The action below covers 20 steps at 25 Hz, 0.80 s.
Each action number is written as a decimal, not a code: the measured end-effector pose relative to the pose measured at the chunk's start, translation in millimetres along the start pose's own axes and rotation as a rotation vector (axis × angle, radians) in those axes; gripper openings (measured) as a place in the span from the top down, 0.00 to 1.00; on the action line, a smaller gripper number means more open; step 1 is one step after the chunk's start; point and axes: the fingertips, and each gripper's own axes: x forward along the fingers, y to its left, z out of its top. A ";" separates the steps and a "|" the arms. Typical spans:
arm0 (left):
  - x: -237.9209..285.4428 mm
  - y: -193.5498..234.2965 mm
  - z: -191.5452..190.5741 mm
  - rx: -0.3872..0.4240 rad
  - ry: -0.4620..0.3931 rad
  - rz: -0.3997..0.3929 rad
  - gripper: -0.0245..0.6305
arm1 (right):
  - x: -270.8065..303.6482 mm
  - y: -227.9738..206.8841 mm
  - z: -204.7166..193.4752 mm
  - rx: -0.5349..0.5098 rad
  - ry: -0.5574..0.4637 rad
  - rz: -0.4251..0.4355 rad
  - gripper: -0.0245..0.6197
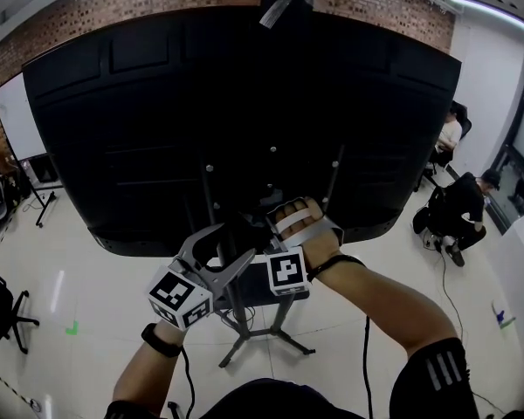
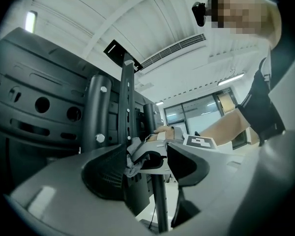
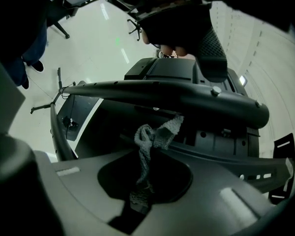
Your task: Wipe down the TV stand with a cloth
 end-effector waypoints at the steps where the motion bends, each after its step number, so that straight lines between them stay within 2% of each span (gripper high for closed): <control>1: 0.1 -1.1 -4.7 -0.005 0.006 -0.002 0.53 | 2.0 10.1 -2.1 -0.023 0.015 0.029 0.91; 4: 0.0 -4.6 -18.6 -0.021 0.027 -0.004 0.53 | 4.7 20.4 2.5 0.001 0.007 0.030 0.91; 6: -0.4 -5.8 -24.6 -0.035 0.038 -0.001 0.53 | 8.2 45.1 -1.5 -0.040 0.032 0.114 0.91; 9: -1.0 -6.4 -32.9 -0.049 0.048 0.000 0.53 | 9.9 48.0 3.5 -0.010 0.018 0.090 0.91; 12: -1.2 -7.2 -38.5 -0.056 0.055 0.003 0.53 | 10.3 68.7 2.7 -0.022 0.034 0.173 0.91; 14: -1.0 -8.4 -39.8 -0.056 0.057 0.006 0.53 | 10.1 74.5 3.4 -0.015 0.031 0.188 0.91; 17: -1.4 -10.3 -39.8 -0.054 0.057 0.009 0.53 | 4.4 74.0 6.8 0.039 -0.006 0.169 0.91; 20: -1.2 -11.7 -37.6 -0.048 0.054 0.010 0.53 | -15.8 57.8 11.0 0.150 -0.064 0.140 0.91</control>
